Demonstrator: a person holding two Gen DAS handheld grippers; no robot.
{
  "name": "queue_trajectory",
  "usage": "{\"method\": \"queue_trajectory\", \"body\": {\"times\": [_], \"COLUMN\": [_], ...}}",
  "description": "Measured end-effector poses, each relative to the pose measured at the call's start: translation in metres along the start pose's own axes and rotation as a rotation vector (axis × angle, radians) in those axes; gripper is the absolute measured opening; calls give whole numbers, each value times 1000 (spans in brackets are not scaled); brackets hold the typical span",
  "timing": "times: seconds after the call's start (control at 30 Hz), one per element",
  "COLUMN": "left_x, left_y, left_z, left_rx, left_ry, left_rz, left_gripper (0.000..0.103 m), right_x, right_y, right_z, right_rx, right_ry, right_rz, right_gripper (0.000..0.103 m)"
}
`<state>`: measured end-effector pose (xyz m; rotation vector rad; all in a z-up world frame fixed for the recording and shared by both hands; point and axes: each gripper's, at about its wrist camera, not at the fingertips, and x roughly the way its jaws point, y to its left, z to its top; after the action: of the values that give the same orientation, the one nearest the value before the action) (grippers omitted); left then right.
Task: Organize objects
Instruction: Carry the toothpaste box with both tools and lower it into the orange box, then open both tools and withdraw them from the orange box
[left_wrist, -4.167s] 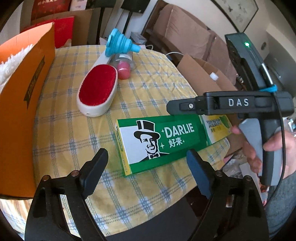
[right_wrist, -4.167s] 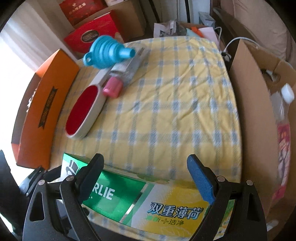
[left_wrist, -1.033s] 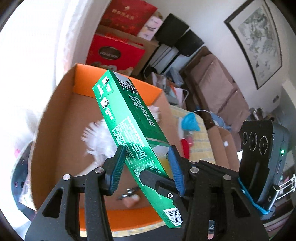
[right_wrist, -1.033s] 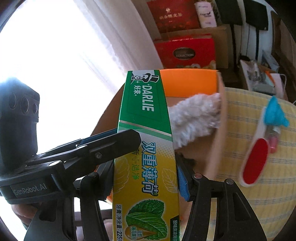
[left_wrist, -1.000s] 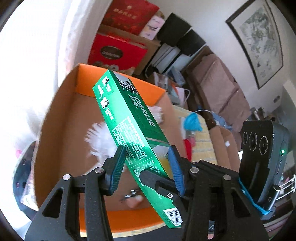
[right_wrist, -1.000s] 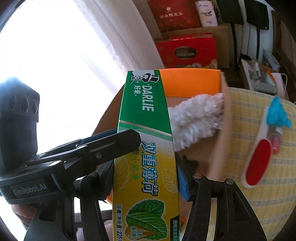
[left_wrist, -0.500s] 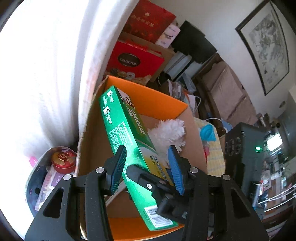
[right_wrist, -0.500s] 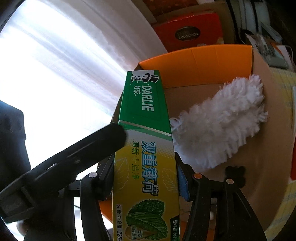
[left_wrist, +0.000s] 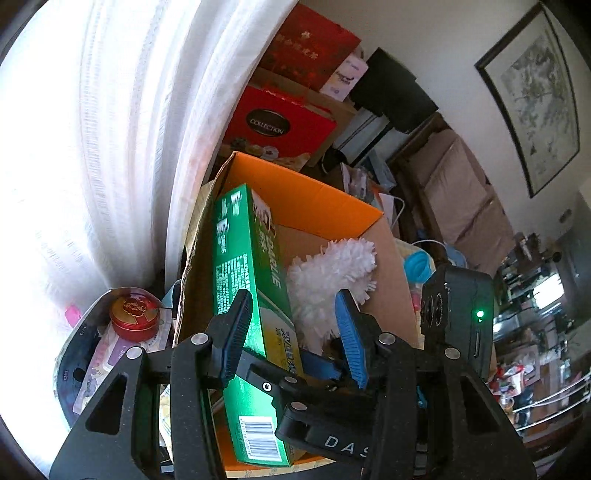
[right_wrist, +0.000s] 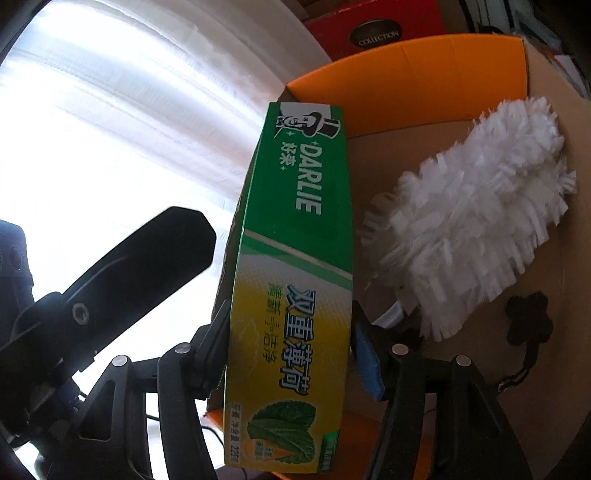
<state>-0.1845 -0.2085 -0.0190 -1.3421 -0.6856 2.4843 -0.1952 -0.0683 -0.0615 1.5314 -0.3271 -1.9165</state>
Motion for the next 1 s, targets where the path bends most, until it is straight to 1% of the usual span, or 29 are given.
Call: {"method": "queue_trajectory", "body": {"times": [0.1, 0.2, 0.23, 0.27, 0.33, 0.43, 0.53, 0.67, 0.7, 0.77, 0.8, 0.83, 0.9, 0.97, 1.0], "left_x": [-3, -5, -6, -7, -8, -10, -11, -12, -12, -12, -11, -12, -11, -11, -10], "left_y": [0, 1, 1, 1, -1, -7, -14, -24, -27, -34, -40, -44, -51, -60, -65], "left_z": [-1, -2, -3, -4, -6, -9, -14, -21, -23, -27, -30, -32, -37, -39, -42], "left_rx": [-2, -9, -11, -10, -2, 15, 24, 47, 53, 69, 81, 89, 105, 120, 131], "left_ry": [-9, -12, -12, -13, -16, -22, -27, -34, -36, -32, -31, -32, -36, -40, -41], "left_rz": [0, 3, 3, 4, 9, 22, 26, 47, 51, 58, 62, 65, 69, 79, 86], "left_gripper": [43, 43, 43, 43, 43, 44, 52, 65, 68, 69, 71, 74, 83, 86, 91], "right_x": [-4, -8, -8, -10, -13, -27, -43, -66, -72, -84, -85, -90, -99, -109, -109], "right_y": [-5, -10, -12, -15, -16, -14, -13, -13, -10, -14, -6, -8, -13, -22, -26], "right_z": [-5, -8, -9, -9, -10, -14, -19, -22, -33, -36, -44, -46, -35, -37, -37], "right_rx": [15, 19, 24, 29, 7, -57, -115, -179, -189, -214, -226, -239, -259, -278, -286], "right_ry": [-8, -12, -10, -6, 4, -18, -37, -84, -92, -107, -111, -117, -130, -143, -149], "right_rz": [-42, -26, -22, 9, 25, -8, -58, -133, -147, -174, -185, -201, -237, -280, -297], "right_gripper": [65, 68, 71, 73, 73, 73, 73, 73, 73, 77, 79, 81, 83, 84, 85]}}
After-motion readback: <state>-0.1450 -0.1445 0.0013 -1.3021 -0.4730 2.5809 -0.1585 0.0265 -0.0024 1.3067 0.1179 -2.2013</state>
